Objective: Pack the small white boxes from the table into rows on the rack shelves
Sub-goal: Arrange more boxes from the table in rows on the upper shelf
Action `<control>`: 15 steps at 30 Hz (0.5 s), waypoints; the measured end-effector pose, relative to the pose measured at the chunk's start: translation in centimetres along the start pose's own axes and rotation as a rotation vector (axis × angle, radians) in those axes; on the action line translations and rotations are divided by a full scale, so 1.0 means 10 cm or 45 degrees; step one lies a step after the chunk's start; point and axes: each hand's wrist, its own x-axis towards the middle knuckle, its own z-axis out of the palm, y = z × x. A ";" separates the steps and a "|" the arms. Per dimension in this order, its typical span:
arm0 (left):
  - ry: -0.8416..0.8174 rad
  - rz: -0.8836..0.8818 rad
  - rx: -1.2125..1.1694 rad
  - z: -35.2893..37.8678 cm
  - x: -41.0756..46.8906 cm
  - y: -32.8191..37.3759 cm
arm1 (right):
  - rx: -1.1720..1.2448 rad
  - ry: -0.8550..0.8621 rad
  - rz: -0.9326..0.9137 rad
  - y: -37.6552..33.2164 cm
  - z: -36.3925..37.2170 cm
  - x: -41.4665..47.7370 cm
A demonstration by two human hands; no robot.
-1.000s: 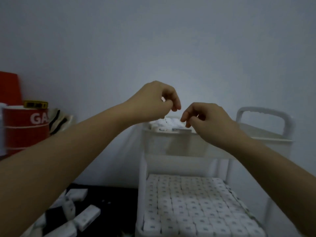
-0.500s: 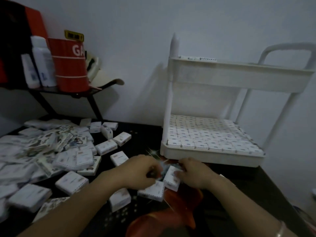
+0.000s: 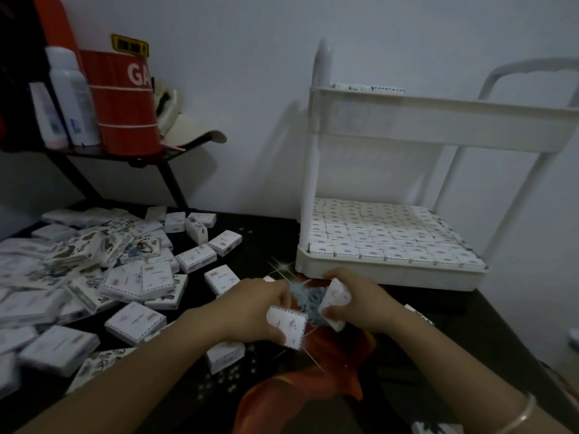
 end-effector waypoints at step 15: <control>0.126 0.163 -0.831 -1.49 0.30 0.93 | 0.447 0.379 -0.111 -0.38 -1.39 -0.39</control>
